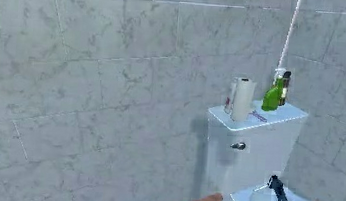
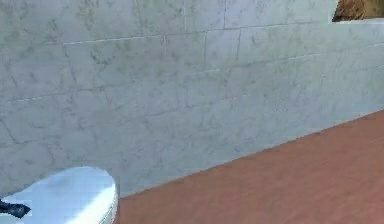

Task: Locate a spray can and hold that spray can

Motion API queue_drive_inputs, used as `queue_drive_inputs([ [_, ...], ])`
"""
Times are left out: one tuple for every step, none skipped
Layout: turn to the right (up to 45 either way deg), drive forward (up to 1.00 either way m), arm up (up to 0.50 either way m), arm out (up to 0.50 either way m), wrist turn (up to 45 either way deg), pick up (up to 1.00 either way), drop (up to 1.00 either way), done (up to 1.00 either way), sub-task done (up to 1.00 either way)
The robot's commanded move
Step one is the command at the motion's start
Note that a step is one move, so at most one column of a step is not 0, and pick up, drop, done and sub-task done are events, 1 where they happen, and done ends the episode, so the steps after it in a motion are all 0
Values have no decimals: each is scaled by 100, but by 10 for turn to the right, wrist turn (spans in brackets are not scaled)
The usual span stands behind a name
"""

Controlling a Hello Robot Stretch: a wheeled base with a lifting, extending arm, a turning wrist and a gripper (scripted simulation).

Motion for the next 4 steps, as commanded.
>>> queue_drive_inputs([
  [450, 0, 0, 0, 0, 0, 0, 0, 0],
  [420, 0, 0, 0, 0, 0, 0, 0, 0],
  [0, 85, 0, 0, 0, 0, 0, 0, 0],
  [450, 0, 0, 0, 0, 0, 0, 0, 0],
])
